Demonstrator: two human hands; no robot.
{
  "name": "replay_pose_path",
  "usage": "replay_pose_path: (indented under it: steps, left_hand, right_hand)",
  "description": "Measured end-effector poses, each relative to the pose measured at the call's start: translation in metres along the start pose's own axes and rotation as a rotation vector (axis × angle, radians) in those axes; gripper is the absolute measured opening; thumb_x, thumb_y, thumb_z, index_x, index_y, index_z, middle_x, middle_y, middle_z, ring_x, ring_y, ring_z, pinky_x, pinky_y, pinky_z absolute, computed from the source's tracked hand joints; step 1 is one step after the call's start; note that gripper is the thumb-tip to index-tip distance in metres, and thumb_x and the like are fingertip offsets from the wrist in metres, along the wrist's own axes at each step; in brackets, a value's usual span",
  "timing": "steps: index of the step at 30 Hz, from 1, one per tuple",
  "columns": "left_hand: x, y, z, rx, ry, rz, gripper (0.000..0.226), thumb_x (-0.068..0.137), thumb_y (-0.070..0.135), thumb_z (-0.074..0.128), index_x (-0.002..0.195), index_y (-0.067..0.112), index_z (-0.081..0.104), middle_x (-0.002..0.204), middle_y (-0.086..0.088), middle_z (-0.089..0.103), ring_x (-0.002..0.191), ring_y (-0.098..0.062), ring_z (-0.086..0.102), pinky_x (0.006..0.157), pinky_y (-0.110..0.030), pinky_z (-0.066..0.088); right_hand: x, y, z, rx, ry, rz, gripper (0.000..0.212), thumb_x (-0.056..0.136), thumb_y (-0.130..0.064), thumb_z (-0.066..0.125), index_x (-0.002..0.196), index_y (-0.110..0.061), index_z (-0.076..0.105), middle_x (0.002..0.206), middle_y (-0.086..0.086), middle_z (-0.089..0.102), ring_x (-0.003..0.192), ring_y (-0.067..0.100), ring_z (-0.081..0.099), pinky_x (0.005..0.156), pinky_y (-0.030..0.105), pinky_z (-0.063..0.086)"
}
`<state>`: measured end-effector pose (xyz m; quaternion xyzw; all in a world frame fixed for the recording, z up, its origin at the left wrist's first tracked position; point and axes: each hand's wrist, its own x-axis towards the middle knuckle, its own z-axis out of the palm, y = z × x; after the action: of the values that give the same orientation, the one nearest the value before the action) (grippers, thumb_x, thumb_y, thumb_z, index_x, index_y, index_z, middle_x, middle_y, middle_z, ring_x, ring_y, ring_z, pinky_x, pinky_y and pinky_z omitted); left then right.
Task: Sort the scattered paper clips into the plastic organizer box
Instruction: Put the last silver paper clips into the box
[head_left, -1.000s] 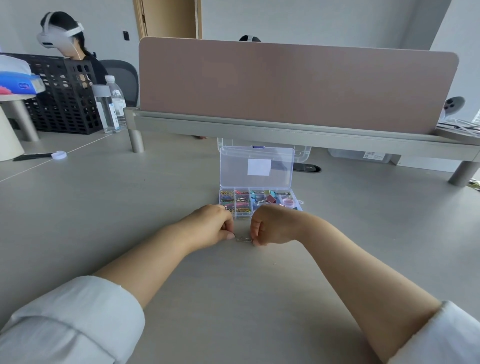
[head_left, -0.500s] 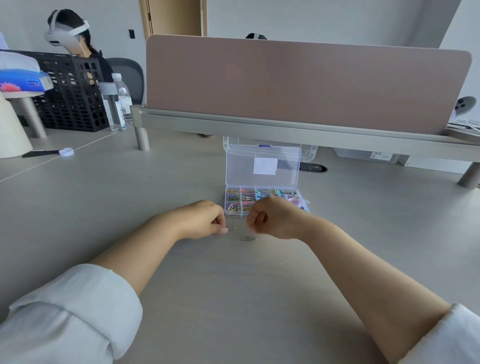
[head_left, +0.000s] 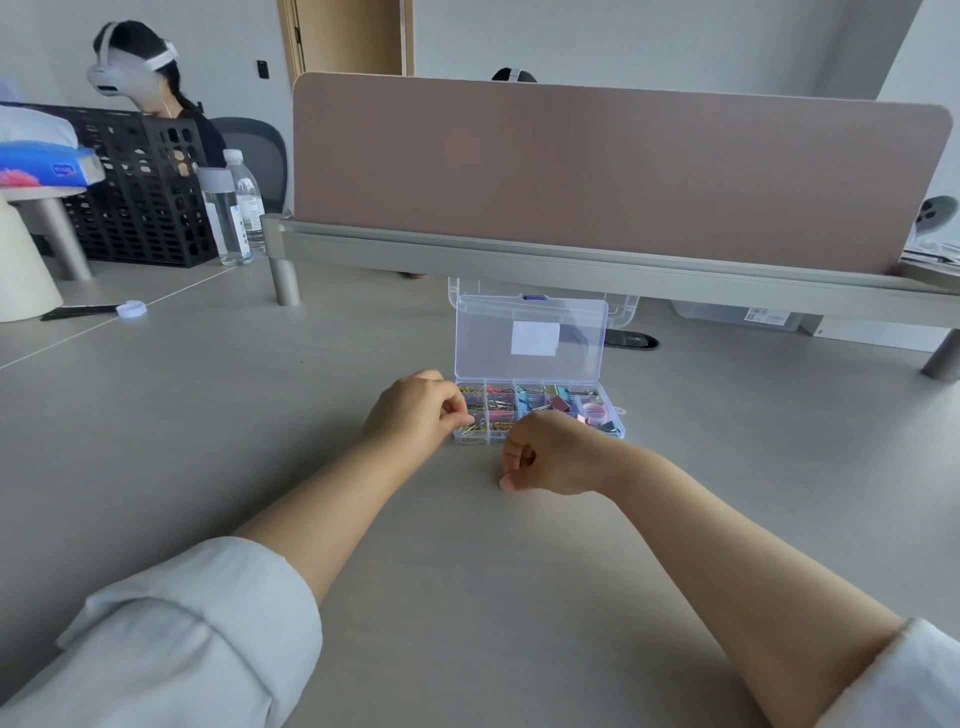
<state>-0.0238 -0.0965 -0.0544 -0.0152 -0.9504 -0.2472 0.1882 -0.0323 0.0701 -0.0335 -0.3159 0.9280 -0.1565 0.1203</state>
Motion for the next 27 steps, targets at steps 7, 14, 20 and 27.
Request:
replay_pose_path:
  steps: [7, 14, 20, 27]
  left_hand:
    - [0.001, -0.01, 0.001, -0.004, -0.078, 0.076, 0.016, 0.084, 0.021, 0.064, 0.092, 0.011, 0.073, 0.089, -0.004, 0.057, 0.076, -0.015, 0.049, 0.08, -0.032, 0.048]
    - [-0.008, -0.014, 0.001, -0.007, -0.097, 0.14, 0.023, 0.089, 0.025, 0.057, 0.092, 0.008, 0.073, 0.094, -0.001, 0.06, 0.092, -0.018, 0.054, 0.081, -0.028, 0.043]
    - [-0.015, -0.014, -0.007, 0.069, -0.127, 0.23, 0.036, 0.08, 0.035, 0.046, 0.097, 0.018, 0.072, 0.095, 0.004, 0.074, 0.093, -0.023, 0.057, 0.081, -0.031, 0.049]
    - [-0.011, -0.018, -0.003, 0.026, -0.047, 0.252, 0.019, 0.08, 0.015, 0.067, 0.098, 0.018, 0.073, 0.091, -0.002, 0.076, 0.09, -0.024, 0.064, 0.076, -0.026, 0.045]
  right_hand:
    - [0.015, 0.013, -0.005, 0.239, 0.548, 0.052, 0.008, 0.08, -0.012, 0.065, 0.087, -0.012, 0.071, 0.076, 0.006, 0.064, 0.066, 0.017, 0.053, 0.055, 0.016, 0.038]
    - [0.03, 0.015, 0.003, 0.312, 0.616, 0.092, 0.008, 0.078, -0.017, 0.07, 0.084, -0.012, 0.066, 0.064, 0.0, 0.056, 0.055, 0.013, 0.048, 0.049, 0.014, 0.037]
    - [0.032, 0.016, 0.008, 0.22, 0.532, 0.095, 0.013, 0.077, -0.021, 0.073, 0.081, -0.008, 0.073, 0.074, 0.003, 0.069, 0.066, 0.015, 0.055, 0.059, 0.024, 0.044]
    - [0.034, 0.021, 0.002, 0.203, 0.598, 0.023, 0.017, 0.085, -0.003, 0.057, 0.089, -0.004, 0.073, 0.092, 0.011, 0.075, 0.073, 0.017, 0.059, 0.057, 0.015, 0.038]
